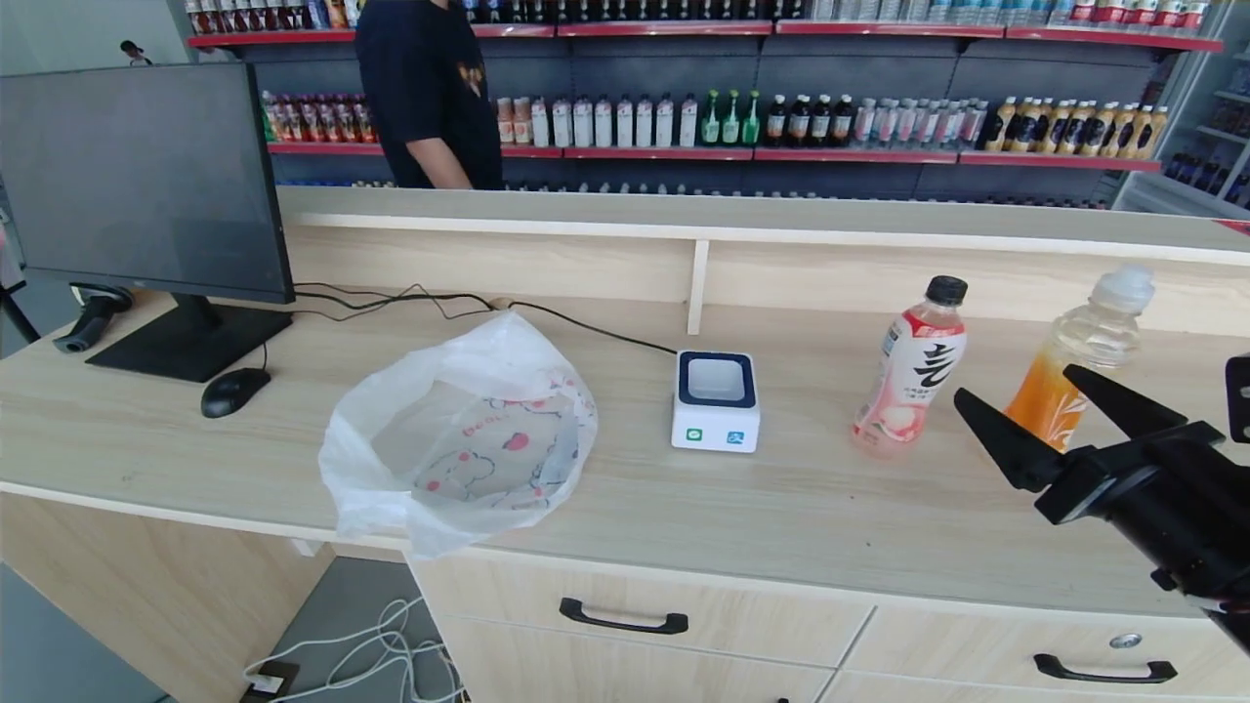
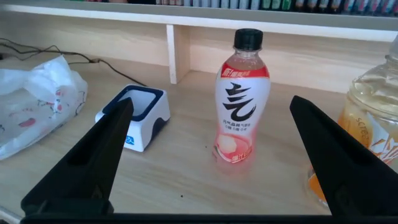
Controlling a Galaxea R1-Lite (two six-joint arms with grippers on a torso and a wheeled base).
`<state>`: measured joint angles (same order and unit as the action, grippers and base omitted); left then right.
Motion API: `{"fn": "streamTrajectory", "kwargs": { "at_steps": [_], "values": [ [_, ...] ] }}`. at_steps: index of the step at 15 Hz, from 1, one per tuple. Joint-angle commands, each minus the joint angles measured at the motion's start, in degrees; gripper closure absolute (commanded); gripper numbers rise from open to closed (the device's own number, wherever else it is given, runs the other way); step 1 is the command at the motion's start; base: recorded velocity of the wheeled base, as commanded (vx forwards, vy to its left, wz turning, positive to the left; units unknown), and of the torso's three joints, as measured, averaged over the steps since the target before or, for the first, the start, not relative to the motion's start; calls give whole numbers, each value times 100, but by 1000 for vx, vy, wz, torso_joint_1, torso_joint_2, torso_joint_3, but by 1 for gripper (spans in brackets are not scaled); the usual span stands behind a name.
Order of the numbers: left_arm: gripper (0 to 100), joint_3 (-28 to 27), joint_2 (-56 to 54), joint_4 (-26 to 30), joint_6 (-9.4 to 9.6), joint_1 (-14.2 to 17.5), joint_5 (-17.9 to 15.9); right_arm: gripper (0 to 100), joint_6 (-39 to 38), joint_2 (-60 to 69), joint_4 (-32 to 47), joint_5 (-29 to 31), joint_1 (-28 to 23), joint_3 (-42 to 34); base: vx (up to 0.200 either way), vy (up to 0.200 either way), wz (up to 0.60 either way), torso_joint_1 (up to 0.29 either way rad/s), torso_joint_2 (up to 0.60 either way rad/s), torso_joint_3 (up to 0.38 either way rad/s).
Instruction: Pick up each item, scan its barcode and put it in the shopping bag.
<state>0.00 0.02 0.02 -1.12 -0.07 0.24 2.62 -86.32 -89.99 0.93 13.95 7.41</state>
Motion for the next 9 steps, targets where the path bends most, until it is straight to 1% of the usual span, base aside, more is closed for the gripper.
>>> {"fn": "streamTrajectory", "kwargs": {
  "at_steps": [1, 2, 4, 5, 6, 9],
  "values": [
    [0, 0, -2, -2, -2, 7, 2, 0, 37, 36, -1, 180, 47, 50, 0, 0, 0, 0, 0, 0],
    [0, 0, -2, -2, -2, 7, 2, 0, 72, 19, -1, 320, 143, 94, 0, 0, 0, 0, 0, 0],
    [0, 0, -2, -11, -2, 7, 2, 0, 89, -34, -1, 1059, 715, 182, 0, 0, 0, 0, 0, 0],
    [0, 0, -2, -2, -2, 7, 2, 0, 81, -78, -1, 1384, 891, 243, 0, 0, 0, 0, 0, 0],
    [0, 0, -2, -11, -2, 7, 2, 0, 81, -148, -1, 1630, 934, 217, 0, 0, 0, 0, 0, 0],
    [0, 0, -2, -11, -2, 7, 2, 0, 248, -359, -1, 1718, 926, 287, 0, 0, 0, 0, 0, 0]
  ]
}}
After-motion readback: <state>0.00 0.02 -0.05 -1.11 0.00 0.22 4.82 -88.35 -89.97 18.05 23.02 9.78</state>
